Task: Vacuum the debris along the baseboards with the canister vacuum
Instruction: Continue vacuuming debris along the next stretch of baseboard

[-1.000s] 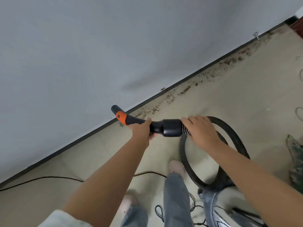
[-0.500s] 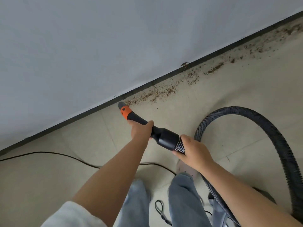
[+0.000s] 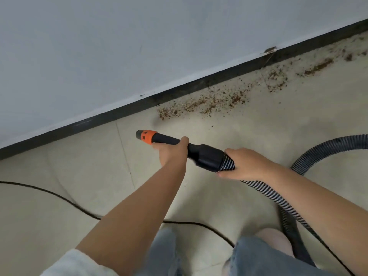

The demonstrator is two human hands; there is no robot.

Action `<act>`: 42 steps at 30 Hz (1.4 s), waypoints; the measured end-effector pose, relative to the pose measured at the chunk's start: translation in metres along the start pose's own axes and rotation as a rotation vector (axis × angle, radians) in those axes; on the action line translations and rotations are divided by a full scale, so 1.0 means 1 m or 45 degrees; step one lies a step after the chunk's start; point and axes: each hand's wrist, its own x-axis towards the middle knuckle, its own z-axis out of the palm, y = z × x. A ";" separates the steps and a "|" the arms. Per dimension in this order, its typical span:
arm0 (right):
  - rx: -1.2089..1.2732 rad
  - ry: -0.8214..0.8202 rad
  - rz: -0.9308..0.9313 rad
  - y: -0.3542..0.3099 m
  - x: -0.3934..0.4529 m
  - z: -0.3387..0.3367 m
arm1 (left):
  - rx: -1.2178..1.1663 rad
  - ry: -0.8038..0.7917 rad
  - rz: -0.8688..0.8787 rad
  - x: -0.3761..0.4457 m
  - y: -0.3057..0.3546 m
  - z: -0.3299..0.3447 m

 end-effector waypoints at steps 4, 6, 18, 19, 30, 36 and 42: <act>0.200 -0.088 -0.018 0.005 0.041 -0.018 | -0.090 -0.026 0.036 0.024 0.010 0.029; 0.222 -0.072 -0.033 0.005 0.057 -0.027 | -0.137 -0.067 0.071 0.034 0.015 0.042; 0.337 0.031 -0.135 0.024 0.064 -0.037 | -0.446 -0.232 0.192 0.059 0.021 0.069; 0.303 0.028 -0.126 0.023 0.058 -0.036 | -0.442 -0.242 0.206 0.056 0.017 0.071; 0.087 0.131 -0.022 0.003 0.046 -0.030 | -0.512 -0.233 0.176 0.054 -0.005 0.066; 0.104 0.114 -0.101 -0.011 0.061 -0.025 | -0.524 -0.122 0.188 0.065 -0.011 0.044; -0.113 -0.004 -0.169 -0.035 0.077 -0.025 | -0.683 -0.115 -0.030 0.077 -0.029 0.020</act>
